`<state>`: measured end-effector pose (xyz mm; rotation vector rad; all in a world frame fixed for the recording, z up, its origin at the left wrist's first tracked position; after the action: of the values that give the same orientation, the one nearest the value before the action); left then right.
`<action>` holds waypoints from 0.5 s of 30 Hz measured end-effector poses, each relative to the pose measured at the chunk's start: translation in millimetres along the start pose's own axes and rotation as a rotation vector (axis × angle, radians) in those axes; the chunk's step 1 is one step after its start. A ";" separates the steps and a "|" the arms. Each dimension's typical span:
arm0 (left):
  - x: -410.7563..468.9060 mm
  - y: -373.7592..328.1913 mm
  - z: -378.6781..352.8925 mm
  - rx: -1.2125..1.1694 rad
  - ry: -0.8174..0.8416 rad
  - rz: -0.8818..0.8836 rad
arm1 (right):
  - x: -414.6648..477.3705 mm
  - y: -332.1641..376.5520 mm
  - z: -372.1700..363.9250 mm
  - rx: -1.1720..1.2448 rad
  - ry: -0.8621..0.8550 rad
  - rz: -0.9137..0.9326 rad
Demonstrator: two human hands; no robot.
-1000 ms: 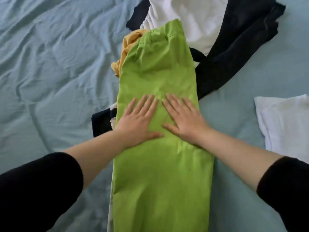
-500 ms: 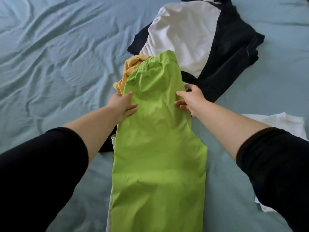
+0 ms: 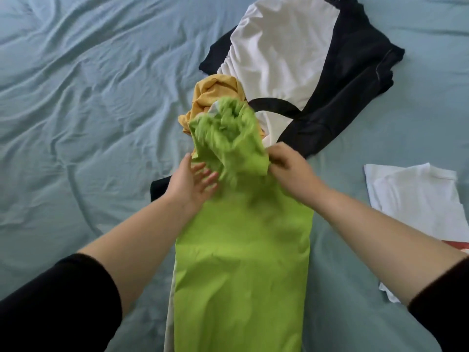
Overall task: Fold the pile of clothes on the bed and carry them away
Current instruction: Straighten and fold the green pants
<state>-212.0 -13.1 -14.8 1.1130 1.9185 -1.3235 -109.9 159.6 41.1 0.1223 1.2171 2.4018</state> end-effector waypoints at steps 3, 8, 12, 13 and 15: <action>-9.1 23.4 22.2 -0.034 0.087 0.217 | -35.4 -15.6 -12.0 -0.127 0.172 0.047; -15.6 37.8 45.5 0.019 0.278 0.337 | -80.1 -67.2 -23.5 0.410 -0.277 -0.519; -33.6 42.9 40.1 0.369 0.231 0.194 | -122.2 -78.0 -68.4 0.999 -0.405 -0.858; -37.2 41.9 37.6 0.427 0.185 0.109 | -127.4 -72.2 -77.0 1.013 -0.342 -0.856; -46.4 36.8 34.4 0.508 0.123 -0.055 | -135.0 -62.8 -81.9 0.925 -0.262 -0.818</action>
<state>-157.3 -53.6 -7.6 1.4141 1.7496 -1.8781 10.8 73.7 -42.1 0.1647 1.7097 0.9988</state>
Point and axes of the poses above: each hand's wrist, its own x-axis towards the middle knuckle, its own z-axis out of the back of the hand, y = z × x, the point moved 5 cm from there along x, towards the middle knuckle, and after that the axes turned 7 degrees about -x, right-handed, at the moved point
